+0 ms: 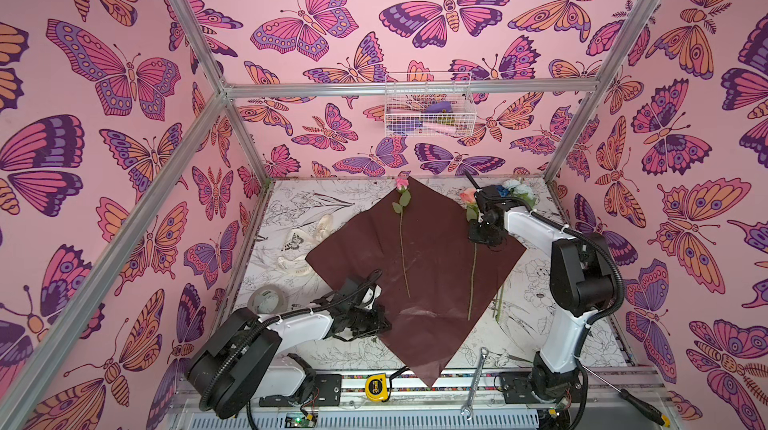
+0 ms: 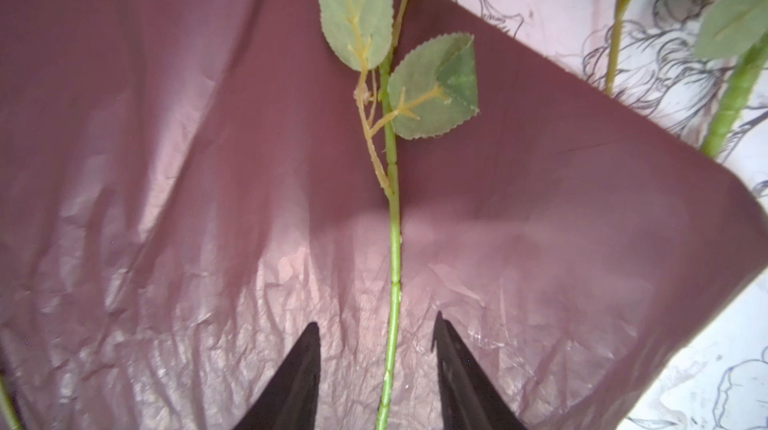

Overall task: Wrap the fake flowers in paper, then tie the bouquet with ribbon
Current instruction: 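Carry the second pink rose onto the paper beside the first rose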

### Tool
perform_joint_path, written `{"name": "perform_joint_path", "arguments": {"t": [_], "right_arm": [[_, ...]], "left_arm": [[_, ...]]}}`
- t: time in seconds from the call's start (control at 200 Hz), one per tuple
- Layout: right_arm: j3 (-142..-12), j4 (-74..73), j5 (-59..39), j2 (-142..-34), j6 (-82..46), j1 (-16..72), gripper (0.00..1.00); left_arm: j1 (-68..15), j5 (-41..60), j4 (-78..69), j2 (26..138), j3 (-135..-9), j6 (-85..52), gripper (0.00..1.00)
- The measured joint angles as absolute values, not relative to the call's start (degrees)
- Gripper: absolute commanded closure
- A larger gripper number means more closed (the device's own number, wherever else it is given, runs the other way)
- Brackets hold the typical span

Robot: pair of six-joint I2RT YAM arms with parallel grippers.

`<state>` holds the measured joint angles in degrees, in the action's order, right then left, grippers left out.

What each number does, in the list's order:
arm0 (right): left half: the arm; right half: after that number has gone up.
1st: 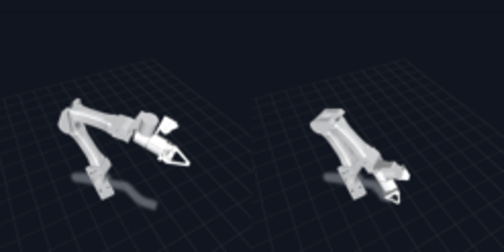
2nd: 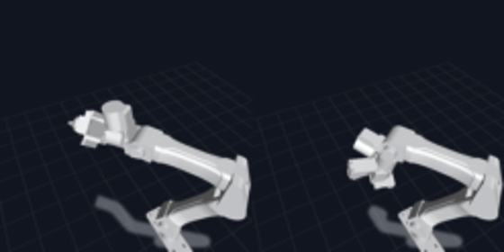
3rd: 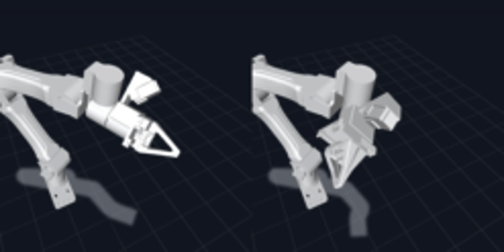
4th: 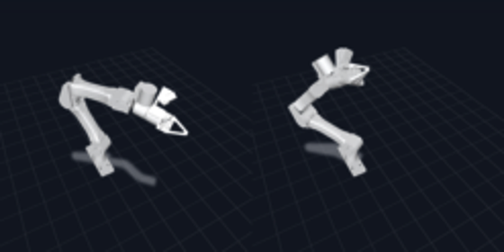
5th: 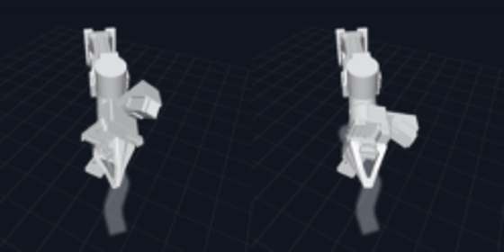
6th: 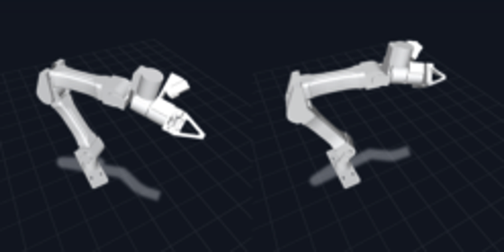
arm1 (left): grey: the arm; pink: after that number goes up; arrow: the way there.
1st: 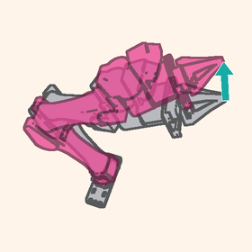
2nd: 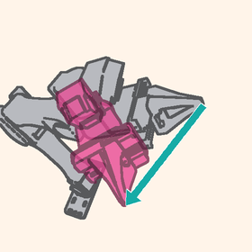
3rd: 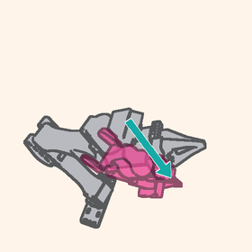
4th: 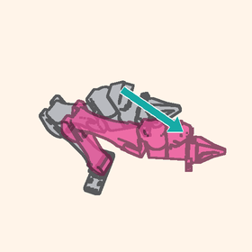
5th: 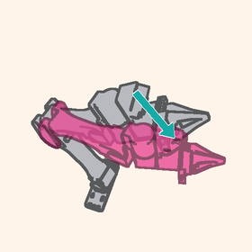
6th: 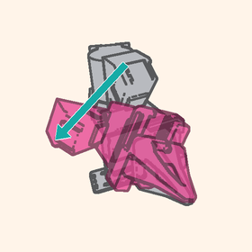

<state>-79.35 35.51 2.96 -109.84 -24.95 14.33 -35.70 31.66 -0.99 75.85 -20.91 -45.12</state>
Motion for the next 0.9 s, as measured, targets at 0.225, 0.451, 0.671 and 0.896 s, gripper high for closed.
{"name": "perform_joint_path", "arguments": {"t": [0.225, 0.451, 0.671, 0.896], "right_arm": [[-81.5, 35.3, 2.9, -113.8, -24.3, 14.0, 0.64], [-82.9, 33.6, 2.3, -117.8, -23.9, 11.7, 0.69], [-84.6, 32.9, 1.9, -119.2, -23.6, 10.9, 0.86], [-88.0, 33.0, 0.9, -121.3, -22.6, 10.8, 1.00]], "left_arm": [[-35.7, 31.7, -1.0, 75.9, -20.9, -45.1, 1.00], [-35.7, 31.6, -1.0, 75.9, -20.9, -45.1, 1.00], [-35.7, 31.6, -0.9, 75.9, -20.9, -45.3, 1.00], [-35.7, 31.6, -0.9, 75.9, -20.9, -45.3, 1.00]]}}
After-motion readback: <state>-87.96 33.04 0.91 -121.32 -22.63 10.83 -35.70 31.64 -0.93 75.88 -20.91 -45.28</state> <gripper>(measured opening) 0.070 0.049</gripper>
